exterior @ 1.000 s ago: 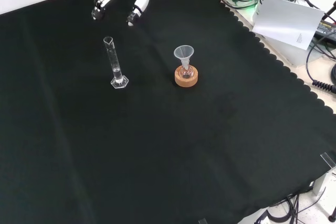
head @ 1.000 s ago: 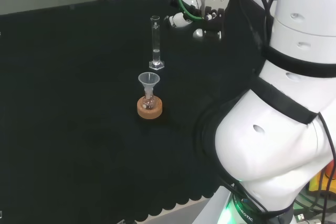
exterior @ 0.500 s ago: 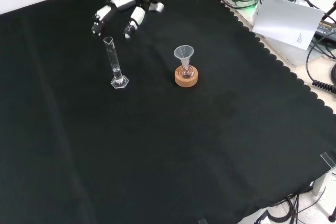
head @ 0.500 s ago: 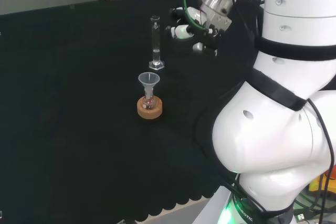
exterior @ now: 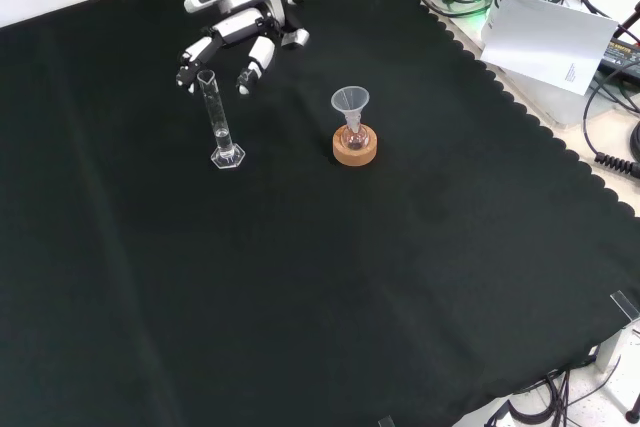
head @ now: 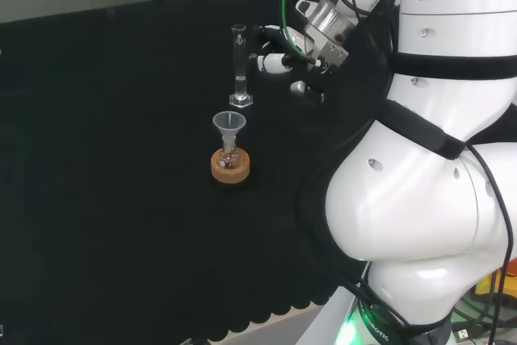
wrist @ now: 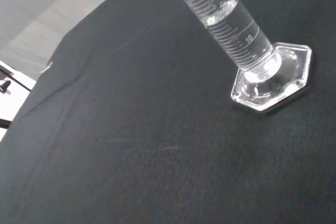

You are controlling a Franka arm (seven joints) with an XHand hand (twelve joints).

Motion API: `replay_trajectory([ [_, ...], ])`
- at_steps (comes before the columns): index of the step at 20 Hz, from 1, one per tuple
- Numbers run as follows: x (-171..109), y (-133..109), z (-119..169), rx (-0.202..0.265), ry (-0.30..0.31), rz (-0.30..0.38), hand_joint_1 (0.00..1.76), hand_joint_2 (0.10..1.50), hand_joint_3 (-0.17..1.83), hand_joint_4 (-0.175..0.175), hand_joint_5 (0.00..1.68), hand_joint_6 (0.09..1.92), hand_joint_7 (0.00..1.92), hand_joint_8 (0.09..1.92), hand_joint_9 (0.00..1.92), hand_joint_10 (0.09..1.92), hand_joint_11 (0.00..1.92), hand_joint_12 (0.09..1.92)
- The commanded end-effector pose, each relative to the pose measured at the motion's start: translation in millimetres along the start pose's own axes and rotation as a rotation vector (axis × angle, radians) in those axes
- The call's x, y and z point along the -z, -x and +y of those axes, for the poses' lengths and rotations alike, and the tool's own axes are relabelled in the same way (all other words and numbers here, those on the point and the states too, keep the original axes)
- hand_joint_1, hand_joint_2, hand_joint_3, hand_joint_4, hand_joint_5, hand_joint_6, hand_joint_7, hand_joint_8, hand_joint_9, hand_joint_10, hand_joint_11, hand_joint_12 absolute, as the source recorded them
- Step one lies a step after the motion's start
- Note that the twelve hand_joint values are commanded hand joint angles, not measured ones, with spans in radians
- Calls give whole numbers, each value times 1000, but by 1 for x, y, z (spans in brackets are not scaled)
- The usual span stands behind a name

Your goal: Pick up the graduated cylinder.

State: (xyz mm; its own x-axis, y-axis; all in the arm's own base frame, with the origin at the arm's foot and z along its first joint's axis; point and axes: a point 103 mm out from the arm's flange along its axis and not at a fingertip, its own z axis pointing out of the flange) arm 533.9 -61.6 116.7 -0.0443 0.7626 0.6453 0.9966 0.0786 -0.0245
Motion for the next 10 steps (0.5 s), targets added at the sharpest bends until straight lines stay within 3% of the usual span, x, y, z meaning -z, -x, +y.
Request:
replay_trajectory([
  [1, -12, 7, 16, 81, -38, 55, 870, 1034, -175, -59, 377, 87, 248, 658, 451, 644, 157, 1373],
  [10, -20, 7, 30, 151, -22, 115, 935, 1020, -175, -54, 390, 87, 314, 649, 487, 617, 183, 1355],
])
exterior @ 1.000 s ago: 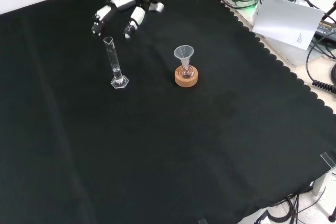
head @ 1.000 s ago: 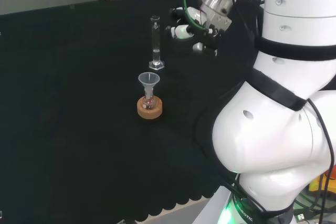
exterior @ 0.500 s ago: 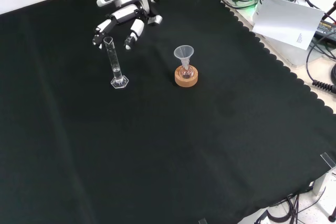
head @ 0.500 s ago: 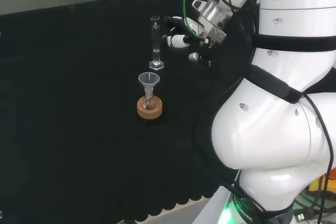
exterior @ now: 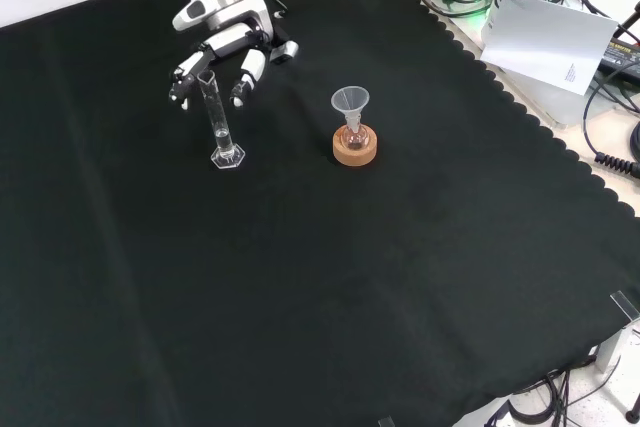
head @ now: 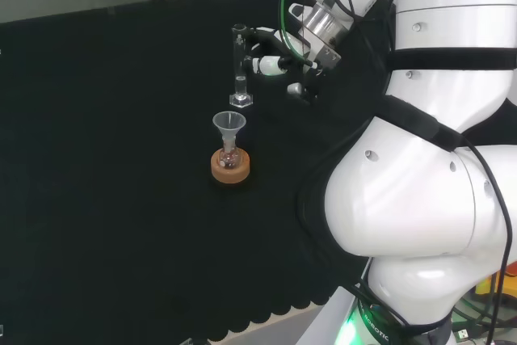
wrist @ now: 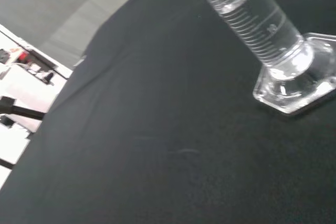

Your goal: Pick up the graduated cylinder.

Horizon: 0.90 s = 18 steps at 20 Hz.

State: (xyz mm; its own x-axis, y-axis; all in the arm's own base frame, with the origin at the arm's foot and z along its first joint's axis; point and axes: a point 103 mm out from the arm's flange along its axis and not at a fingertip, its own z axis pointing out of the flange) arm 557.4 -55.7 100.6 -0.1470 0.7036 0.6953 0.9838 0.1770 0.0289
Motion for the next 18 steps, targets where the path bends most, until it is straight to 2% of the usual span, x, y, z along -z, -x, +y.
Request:
replay_trajectory([
  [1, -6, 2, 6, 51, 13, 55, 942, 1020, -175, -54, 396, 87, 318, 648, 492, 615, 187, 1354],
  [5, -7, 2, 8, 96, 36, 114, 958, 1014, -175, -46, 470, 87, 368, 645, 529, 604, 203, 1342],
  [9, -9, -1, 9, 128, 45, 145, 971, 1002, -175, -41, 507, 87, 405, 623, 569, 577, 239, 1327],
  [13, -14, -6, 12, 158, 27, 154, 981, 985, -175, -40, 514, 87, 432, 619, 598, 569, 268, 1322],
  [18, -19, -7, 13, 166, 16, 156, 987, 975, -175, -38, 508, 87, 428, 611, 595, 559, 274, 1318],
])
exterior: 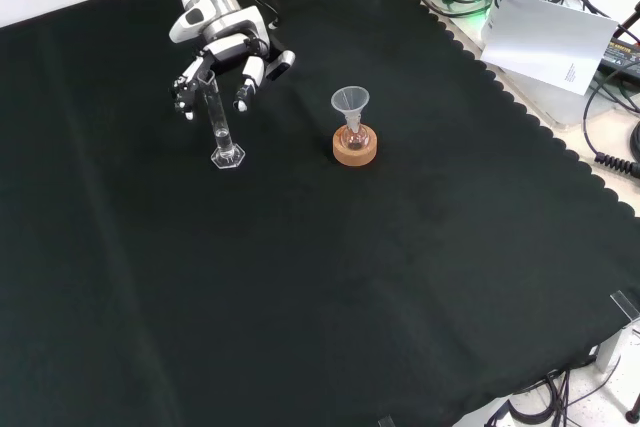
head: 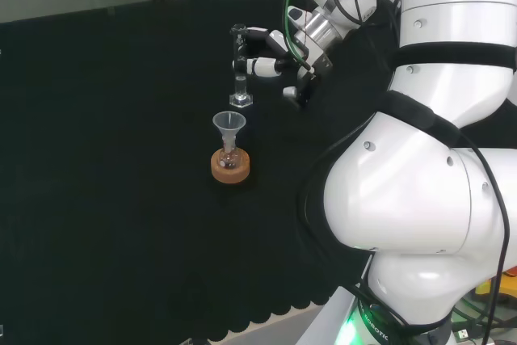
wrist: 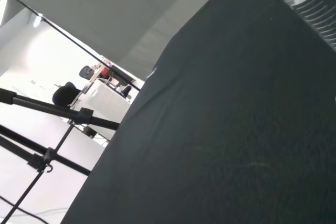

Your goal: Pick up the graduated cylinder.

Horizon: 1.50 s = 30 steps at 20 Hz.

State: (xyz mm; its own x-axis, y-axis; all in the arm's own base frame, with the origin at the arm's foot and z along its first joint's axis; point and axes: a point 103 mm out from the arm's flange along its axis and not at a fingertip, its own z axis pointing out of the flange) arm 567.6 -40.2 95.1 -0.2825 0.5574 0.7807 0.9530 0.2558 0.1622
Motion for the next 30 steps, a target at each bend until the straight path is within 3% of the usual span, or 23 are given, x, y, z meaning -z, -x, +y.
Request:
replay_trajectory([
  [1, -7, 0, 0, 7, -13, 9, 997, 976, -175, -38, 509, 87, 429, 611, 596, 559, 275, 1317],
  [18, -19, 10, 1, 29, -48, 74, 1044, 993, -175, -30, 556, 87, 482, 605, 634, 546, 331, 1294],
  [24, -22, 10, 2, 21, -33, 81, 1057, 1012, -175, -26, 646, 172, 549, 584, 723, 502, 477, 1216],
  [30, -21, 11, 1, 11, 10, 80, 1051, 1044, -175, -23, 626, 300, 562, 569, 759, 451, 509, 1197],
])
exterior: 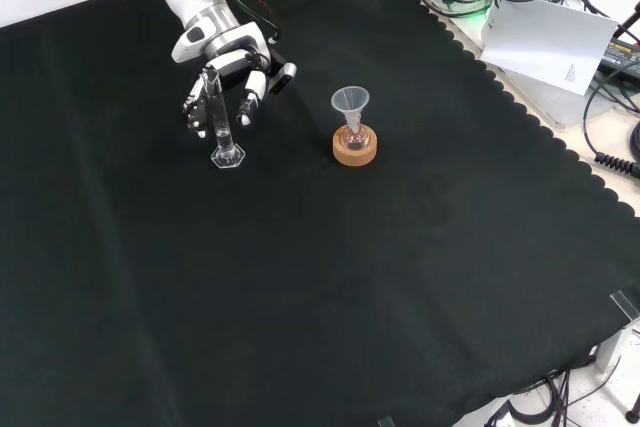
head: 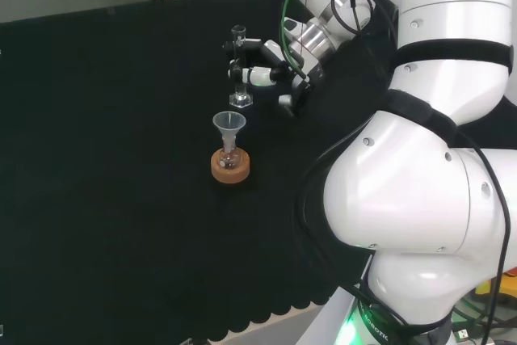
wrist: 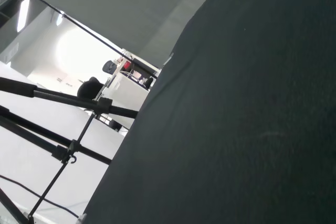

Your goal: Pick up the graduated cylinder.

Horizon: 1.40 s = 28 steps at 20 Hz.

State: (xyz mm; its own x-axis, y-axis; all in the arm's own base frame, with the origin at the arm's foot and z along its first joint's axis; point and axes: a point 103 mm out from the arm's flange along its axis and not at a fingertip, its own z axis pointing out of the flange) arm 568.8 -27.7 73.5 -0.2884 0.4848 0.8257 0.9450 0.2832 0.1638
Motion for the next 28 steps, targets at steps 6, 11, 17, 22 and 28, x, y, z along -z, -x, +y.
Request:
replay_trajectory([
  [6, 2, 4, 1, -15, 57, 3, 1028, 1072, -175, -20, 599, 416, 563, 572, 767, 438, 509, 1199],
  [11, -2, 1, 5, -14, 59, 1, 1024, 1074, -175, -18, 593, 442, 564, 575, 770, 439, 510, 1201],
  [17, -1, 3, 7, -4, 90, 0, 1026, 1078, -175, -15, 603, 480, 576, 581, 796, 442, 533, 1193],
  [22, -5, 3, 8, -20, 124, -35, 1068, 1136, -131, 9, 836, 716, 785, 588, 1016, 386, 804, 1072],
  [28, -4, 3, 7, -51, 121, -78, 1175, 1108, 0, -117, 991, 976, 1103, 611, 1320, 151, 1156, 821],
])
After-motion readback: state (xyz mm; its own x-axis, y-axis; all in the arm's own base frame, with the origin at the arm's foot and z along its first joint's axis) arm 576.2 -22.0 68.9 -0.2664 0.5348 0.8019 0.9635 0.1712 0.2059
